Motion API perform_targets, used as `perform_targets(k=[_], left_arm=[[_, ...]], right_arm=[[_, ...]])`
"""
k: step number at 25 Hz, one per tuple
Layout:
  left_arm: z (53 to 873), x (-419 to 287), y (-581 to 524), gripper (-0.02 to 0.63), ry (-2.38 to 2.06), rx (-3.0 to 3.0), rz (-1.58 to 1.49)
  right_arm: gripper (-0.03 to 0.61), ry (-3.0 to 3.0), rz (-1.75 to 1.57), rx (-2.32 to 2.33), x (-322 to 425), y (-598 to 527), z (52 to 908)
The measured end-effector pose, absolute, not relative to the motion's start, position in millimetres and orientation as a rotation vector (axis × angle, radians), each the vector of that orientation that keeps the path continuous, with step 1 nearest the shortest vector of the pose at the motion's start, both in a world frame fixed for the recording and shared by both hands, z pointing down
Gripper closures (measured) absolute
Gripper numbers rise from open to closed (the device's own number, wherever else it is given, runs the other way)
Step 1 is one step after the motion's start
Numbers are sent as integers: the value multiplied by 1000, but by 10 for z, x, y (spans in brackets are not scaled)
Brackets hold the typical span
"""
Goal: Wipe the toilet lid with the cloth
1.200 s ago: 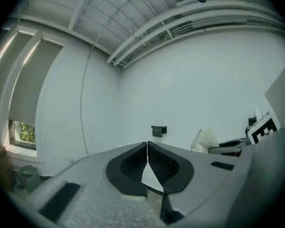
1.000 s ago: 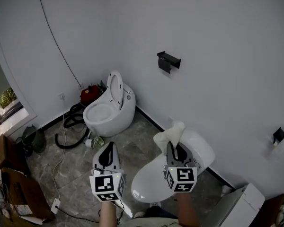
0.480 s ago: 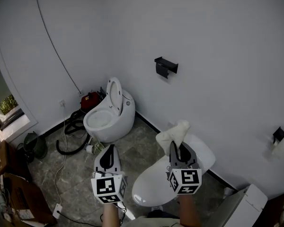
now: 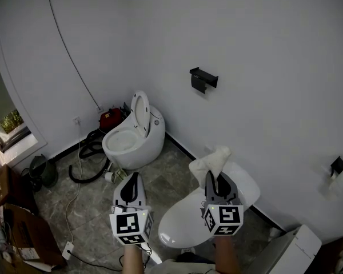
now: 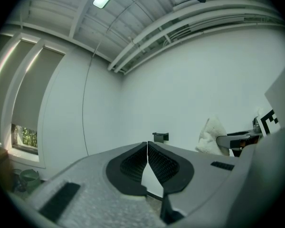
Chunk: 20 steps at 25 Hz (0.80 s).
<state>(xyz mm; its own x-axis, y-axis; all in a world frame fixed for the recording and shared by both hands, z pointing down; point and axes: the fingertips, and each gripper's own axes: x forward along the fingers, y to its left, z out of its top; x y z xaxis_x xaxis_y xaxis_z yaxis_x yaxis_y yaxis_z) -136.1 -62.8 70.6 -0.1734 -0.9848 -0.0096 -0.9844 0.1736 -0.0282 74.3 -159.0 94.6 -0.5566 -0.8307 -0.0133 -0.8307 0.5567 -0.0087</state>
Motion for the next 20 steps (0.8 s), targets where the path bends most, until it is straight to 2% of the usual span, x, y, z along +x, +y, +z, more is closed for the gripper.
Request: perform_targets(k=[20], left_arm=[[715,-1353,-597,604,2388,-2000,-13]], right_arm=[[522,2749,0,-1485,830,-1583,958]])
